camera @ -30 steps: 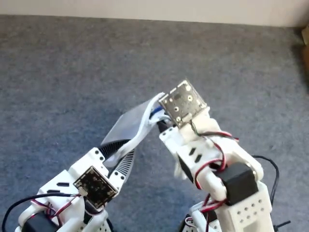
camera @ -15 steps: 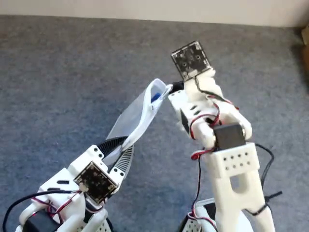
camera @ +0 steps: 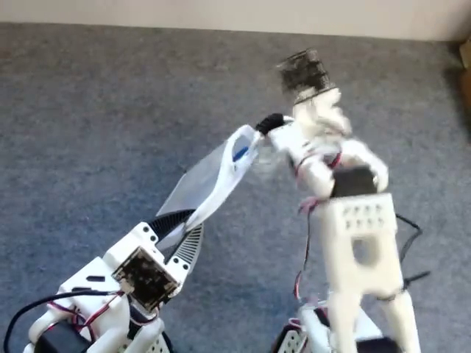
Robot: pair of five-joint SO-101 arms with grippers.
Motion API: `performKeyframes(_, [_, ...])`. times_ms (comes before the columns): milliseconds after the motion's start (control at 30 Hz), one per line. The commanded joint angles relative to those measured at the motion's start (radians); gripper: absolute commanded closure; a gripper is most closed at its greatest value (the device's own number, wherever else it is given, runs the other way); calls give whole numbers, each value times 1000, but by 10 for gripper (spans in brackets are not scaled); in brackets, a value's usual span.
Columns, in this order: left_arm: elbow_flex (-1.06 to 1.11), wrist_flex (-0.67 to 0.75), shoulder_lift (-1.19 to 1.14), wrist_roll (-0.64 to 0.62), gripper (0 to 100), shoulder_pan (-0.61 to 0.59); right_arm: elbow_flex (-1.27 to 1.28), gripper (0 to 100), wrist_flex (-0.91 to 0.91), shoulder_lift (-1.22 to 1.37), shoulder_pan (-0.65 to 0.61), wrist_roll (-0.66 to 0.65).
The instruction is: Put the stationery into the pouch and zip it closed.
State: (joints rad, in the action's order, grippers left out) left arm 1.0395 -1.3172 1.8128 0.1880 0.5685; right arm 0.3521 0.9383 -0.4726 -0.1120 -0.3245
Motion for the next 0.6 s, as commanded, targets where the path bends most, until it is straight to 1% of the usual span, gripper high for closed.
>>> performKeyframes(0, [1,-21,15,0,994,4,-99,993,-1,59,96,6])
performKeyframes(100, [1,-20,15,0,994,1,-105,993,93,19,81,-29])
performKeyframes(200, [1,-20,15,0,994,1,-102,993,166,-81,25,-77])
performKeyframes(300, [1,-18,15,0,994,1,-70,993,255,-211,-54,-115])
performKeyframes(433, [-1,-17,15,2,992,1,7,993,321,-386,-148,-118])
performKeyframes(500, [-2,-21,15,3,970,1,47,993,348,-460,-196,-118])
performKeyframes(567, [-5,-23,15,3,903,1,85,993,375,-532,-248,-118])
